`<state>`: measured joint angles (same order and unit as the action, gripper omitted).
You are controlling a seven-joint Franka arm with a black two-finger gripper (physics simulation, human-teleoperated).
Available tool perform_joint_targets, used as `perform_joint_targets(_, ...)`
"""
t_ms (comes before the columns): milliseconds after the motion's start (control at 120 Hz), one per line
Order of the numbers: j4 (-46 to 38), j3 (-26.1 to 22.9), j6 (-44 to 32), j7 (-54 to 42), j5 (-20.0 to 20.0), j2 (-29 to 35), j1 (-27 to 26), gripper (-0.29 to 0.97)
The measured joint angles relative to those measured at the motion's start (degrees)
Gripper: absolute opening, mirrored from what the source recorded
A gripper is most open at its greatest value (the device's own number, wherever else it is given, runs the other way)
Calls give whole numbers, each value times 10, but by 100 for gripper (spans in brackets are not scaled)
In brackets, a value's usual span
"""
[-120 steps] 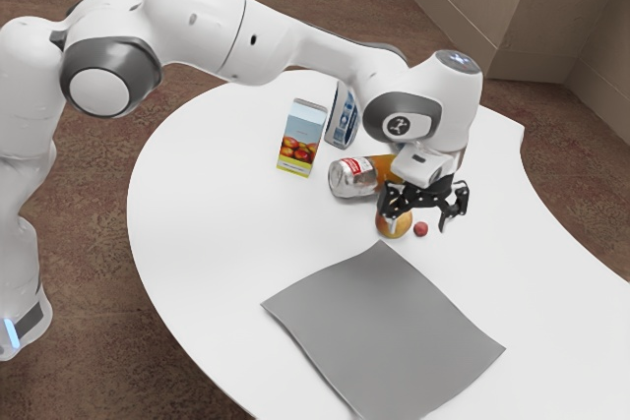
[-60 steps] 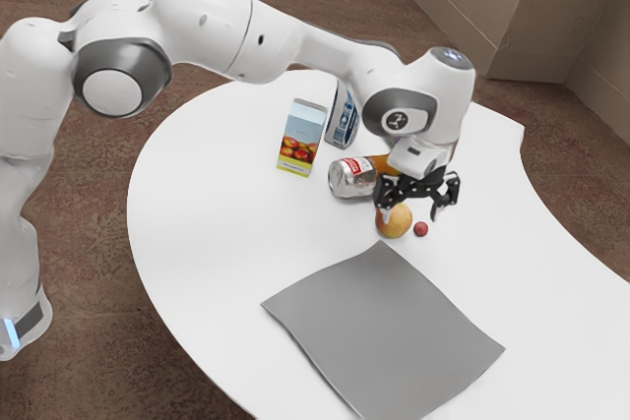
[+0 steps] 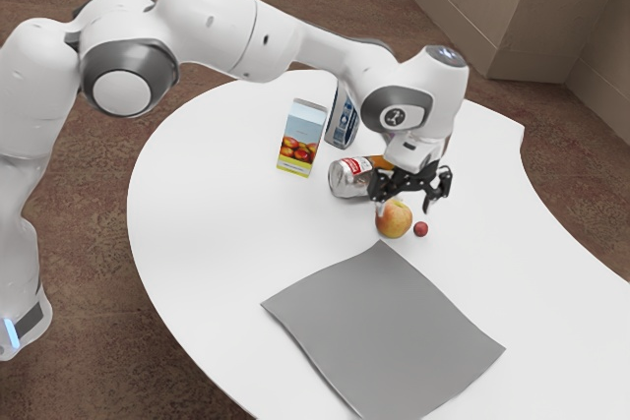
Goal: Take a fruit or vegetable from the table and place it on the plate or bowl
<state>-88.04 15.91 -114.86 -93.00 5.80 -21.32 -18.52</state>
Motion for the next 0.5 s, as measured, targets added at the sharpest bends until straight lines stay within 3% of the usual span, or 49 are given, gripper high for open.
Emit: perform_joint_targets(500,2,-1,-1,-2,0,-22,8,68)
